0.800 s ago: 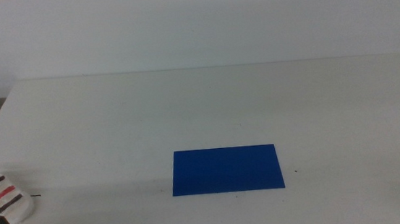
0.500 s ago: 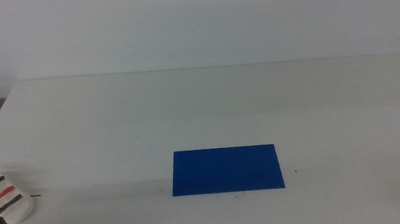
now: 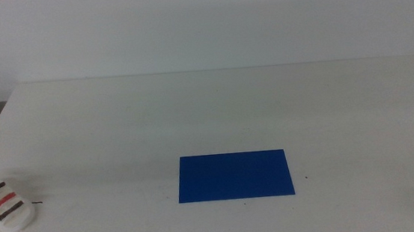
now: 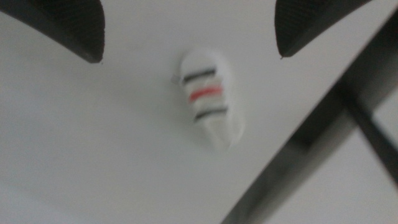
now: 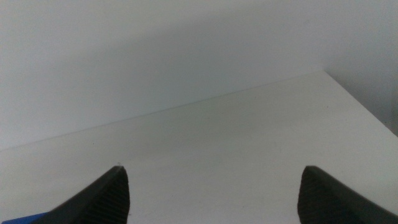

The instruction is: Use one arm to grab the shoe from the table and place it on the mat.

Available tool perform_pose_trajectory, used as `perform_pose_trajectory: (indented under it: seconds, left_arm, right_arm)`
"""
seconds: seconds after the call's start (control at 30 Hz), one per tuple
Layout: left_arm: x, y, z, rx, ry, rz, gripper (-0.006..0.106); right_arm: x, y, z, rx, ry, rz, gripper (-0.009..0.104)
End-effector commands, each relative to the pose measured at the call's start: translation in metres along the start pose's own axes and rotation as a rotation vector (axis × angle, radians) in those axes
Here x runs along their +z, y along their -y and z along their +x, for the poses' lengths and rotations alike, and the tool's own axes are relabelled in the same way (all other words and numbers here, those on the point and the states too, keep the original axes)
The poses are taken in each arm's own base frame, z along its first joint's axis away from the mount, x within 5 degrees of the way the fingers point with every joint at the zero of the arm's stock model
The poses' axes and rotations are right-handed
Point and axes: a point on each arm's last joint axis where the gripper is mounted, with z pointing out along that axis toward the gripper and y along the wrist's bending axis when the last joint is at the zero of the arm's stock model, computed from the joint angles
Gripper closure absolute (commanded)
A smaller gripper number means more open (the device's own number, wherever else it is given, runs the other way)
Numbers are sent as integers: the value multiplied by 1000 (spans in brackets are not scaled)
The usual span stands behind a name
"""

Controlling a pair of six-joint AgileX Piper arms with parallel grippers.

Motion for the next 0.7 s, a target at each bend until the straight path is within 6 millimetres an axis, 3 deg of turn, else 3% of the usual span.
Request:
perform_pose_trajectory:
  seconds: [0.0,0.23,0.67]
  left_arm:
    - [10,0,-20,-99,-161,-58,7]
    - [69,-2,-55,-304,-381,-174,7]
    - [174,-7,-73,-356,-566,-271,7]
  right_arm:
    - [0,0,0,-13,11,-3,16]
    - [0,0,0,-13,11,-3,16]
    - [0,0,0,-13,11,-3,16]
